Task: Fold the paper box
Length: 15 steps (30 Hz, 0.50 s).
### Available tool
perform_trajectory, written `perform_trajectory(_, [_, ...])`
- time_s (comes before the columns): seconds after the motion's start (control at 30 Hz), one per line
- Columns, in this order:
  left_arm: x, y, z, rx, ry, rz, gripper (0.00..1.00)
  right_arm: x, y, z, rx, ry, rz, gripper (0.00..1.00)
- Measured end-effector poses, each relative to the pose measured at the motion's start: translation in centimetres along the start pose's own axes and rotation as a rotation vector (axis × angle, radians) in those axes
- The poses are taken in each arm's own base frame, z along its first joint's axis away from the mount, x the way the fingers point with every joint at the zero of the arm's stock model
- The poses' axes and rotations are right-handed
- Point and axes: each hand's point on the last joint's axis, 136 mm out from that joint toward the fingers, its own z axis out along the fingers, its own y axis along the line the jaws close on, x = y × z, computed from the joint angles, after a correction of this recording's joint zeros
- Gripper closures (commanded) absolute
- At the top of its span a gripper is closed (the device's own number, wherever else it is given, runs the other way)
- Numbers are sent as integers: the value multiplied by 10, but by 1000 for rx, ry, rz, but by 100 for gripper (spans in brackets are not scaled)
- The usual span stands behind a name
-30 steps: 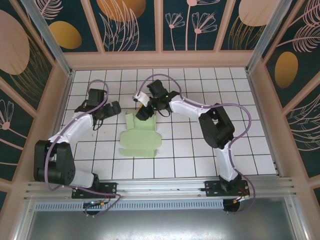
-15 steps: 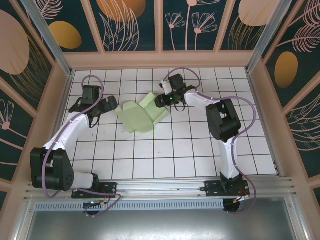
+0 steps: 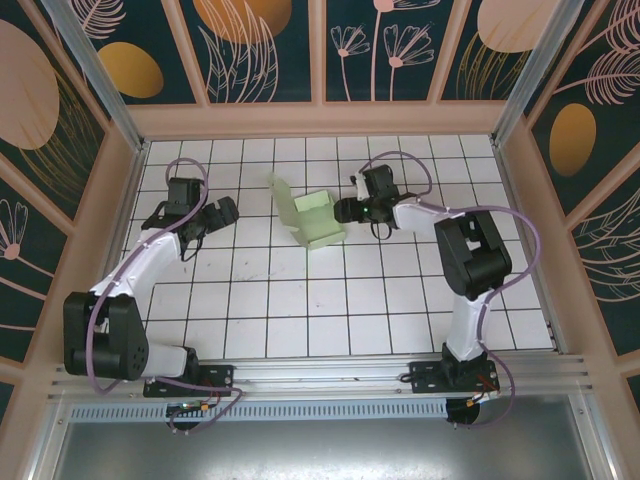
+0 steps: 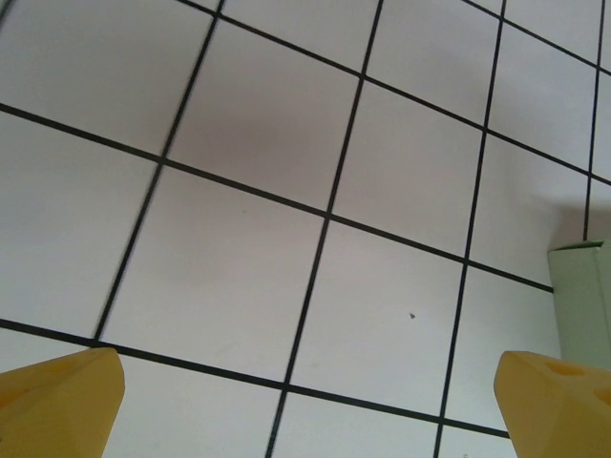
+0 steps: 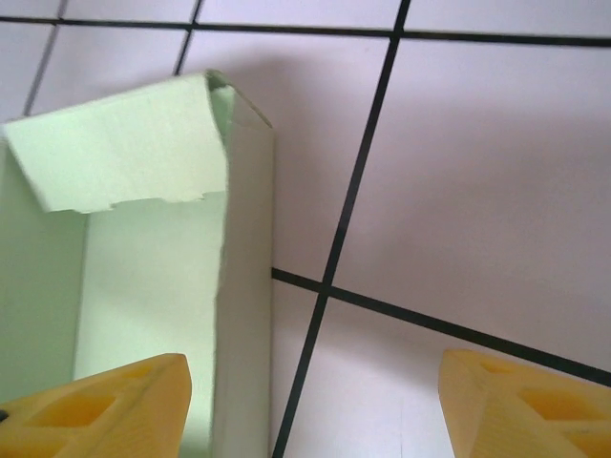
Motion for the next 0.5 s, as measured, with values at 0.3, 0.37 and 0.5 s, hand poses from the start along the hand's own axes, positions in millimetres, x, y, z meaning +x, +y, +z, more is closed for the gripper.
perform_trajectory(0.3, [49,-40,53,204,183,-67,32,-19,8,-43,-11,-149,-26,29])
perform_trajectory(0.37, [57,-56,59,245,219,-56,32,-22,6,-50,-8,-172,-25,29])
perform_trajectory(0.5, [54,-94,75,327,252,-22,33,-22,-4,-59,17,-203,-13,29])
